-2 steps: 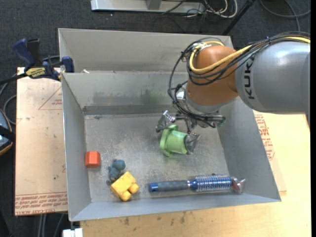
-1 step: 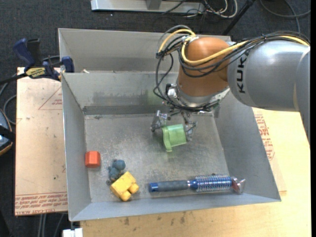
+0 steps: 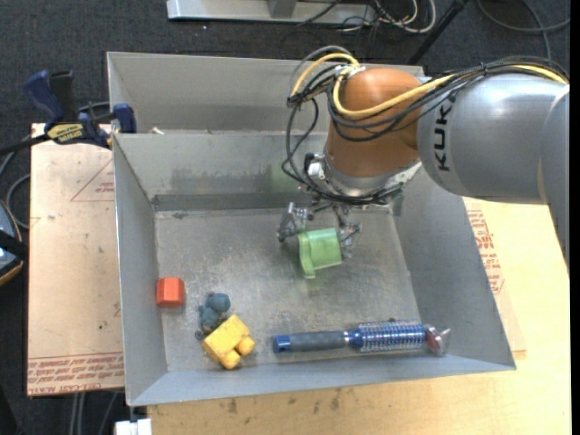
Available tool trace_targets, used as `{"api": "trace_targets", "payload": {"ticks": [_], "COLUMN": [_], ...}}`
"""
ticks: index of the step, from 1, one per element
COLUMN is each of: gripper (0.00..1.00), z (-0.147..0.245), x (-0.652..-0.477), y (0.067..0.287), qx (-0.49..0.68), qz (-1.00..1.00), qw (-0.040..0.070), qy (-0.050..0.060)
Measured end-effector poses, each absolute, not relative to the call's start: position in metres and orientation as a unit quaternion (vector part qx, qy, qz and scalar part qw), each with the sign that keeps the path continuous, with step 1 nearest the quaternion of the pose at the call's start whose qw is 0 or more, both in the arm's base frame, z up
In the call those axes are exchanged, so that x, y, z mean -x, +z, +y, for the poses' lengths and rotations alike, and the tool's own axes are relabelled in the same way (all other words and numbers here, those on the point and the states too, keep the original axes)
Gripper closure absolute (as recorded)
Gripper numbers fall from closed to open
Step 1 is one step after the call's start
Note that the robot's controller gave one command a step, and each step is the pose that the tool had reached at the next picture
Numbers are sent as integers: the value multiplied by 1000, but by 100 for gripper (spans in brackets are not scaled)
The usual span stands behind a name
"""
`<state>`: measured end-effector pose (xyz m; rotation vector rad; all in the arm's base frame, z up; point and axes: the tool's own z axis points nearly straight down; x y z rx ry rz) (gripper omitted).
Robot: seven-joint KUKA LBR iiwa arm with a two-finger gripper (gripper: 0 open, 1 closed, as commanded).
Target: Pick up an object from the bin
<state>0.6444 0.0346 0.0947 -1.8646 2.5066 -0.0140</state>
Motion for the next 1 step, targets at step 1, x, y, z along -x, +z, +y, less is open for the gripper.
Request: {"api": "trace_targets", "payload": {"ticks": [1], "gripper": [100], "z": [59], "x": [-633], "y": [235], "qx": [585], "qz": [811], "qw": [6], "qy": [-2]}}
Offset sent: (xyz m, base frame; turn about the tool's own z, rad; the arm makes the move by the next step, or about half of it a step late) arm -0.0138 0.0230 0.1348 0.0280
